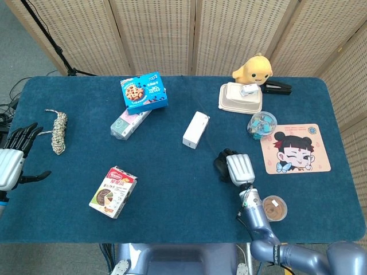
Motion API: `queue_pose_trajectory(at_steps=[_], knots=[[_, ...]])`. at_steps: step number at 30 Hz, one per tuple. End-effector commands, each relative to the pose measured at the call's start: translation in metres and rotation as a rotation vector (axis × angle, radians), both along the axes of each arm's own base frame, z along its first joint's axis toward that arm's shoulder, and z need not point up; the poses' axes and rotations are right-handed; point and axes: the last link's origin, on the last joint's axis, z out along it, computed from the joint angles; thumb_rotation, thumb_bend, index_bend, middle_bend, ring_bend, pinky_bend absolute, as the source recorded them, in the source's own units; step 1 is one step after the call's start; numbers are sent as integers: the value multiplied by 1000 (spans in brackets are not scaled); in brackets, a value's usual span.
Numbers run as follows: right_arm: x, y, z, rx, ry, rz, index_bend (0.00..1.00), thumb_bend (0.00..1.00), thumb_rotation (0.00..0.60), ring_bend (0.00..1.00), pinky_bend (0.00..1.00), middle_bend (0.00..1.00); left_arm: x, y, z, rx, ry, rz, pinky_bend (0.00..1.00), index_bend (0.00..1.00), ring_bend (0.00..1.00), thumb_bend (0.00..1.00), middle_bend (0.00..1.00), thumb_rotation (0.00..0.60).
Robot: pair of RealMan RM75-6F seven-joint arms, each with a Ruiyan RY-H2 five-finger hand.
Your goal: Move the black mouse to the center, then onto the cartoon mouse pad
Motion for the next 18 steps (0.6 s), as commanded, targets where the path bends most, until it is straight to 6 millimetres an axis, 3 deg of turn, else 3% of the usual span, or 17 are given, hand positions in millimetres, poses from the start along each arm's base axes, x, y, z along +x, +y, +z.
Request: queue_pose_trajectory(at_steps=[1, 6, 11, 18], knots=[[4, -3, 15, -47, -34, 23, 467, 362, 600, 485, 556, 518, 0, 0, 0, -3, 1, 0, 0, 0, 0, 98, 0, 600], [5, -15, 46, -130, -65, 17, 469, 382, 600, 488, 556, 521, 0, 0, -1, -8, 2, 2, 0, 0, 0, 98, 0, 600], [-1, -36, 89, -235, -87, -27, 473, 419, 600, 488, 556, 524, 1, 0, -4, -15, 10, 4, 0, 0, 0, 98, 0, 600], [-39, -75, 144, -355, -79, -193, 474, 448, 600, 488, 556, 525, 1, -3, -12, -45, 38, 6, 0, 0, 0, 99, 0, 600]])
